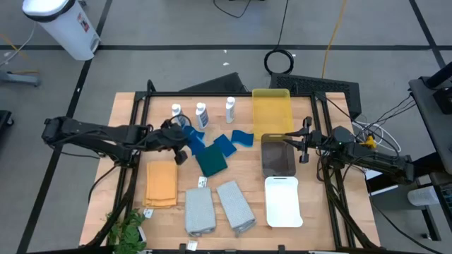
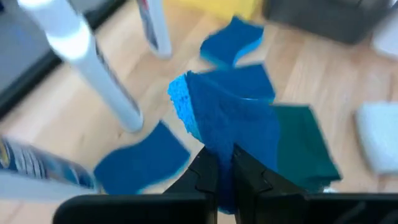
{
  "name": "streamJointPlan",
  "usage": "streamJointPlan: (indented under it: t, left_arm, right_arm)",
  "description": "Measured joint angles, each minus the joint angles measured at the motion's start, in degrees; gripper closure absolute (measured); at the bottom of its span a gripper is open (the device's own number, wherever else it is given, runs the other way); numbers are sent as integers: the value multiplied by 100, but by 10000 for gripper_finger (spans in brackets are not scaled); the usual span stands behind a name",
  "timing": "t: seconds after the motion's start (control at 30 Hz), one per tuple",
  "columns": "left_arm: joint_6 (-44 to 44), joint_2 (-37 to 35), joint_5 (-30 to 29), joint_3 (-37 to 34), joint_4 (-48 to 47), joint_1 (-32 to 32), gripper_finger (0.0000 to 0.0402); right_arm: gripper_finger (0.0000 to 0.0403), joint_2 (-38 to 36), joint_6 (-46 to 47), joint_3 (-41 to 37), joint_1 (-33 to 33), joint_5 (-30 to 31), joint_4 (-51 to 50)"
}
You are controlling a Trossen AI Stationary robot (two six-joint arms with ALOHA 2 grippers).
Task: Pick & Place Kitchen Items
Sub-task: Put the blue sponge into the black bin
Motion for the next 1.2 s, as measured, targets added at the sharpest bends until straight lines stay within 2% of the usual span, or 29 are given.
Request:
streamJointPlan:
  t: [0.13,0.23,0.4,0.5,0.7,0.93,1.13,1.2]
  left_arm:
    - [323,2,-46,36,417,-59,387]
    - [878,-1,-21,36,1022,-56,388]
    - [1659,242,301,70,1991,17,388]
    - [1780,665,526,402,1910,66,388]
    - [2059,1751,612,1336,1555,13,388]
    - [2796,2669,754,1808,1571,-260,379]
    - [2896,2840,728,2056,1573,-303,388]
    - [2942,2837,726,2067,1622,-303,388]
  right_arm:
    - [328,0,0,0,-1,0,0]
    - [328,0,0,0,0,0,0]
    - [328,0,49,0,0,-10,405]
    - [328,-1,562,0,0,-13,807]
    - [328,5,1724,0,0,157,1357]
    - [328,46,1589,0,0,165,1346]
    - [328,103,1266,0,0,919,1379]
    - [328,216,1376,0,0,903,1416]
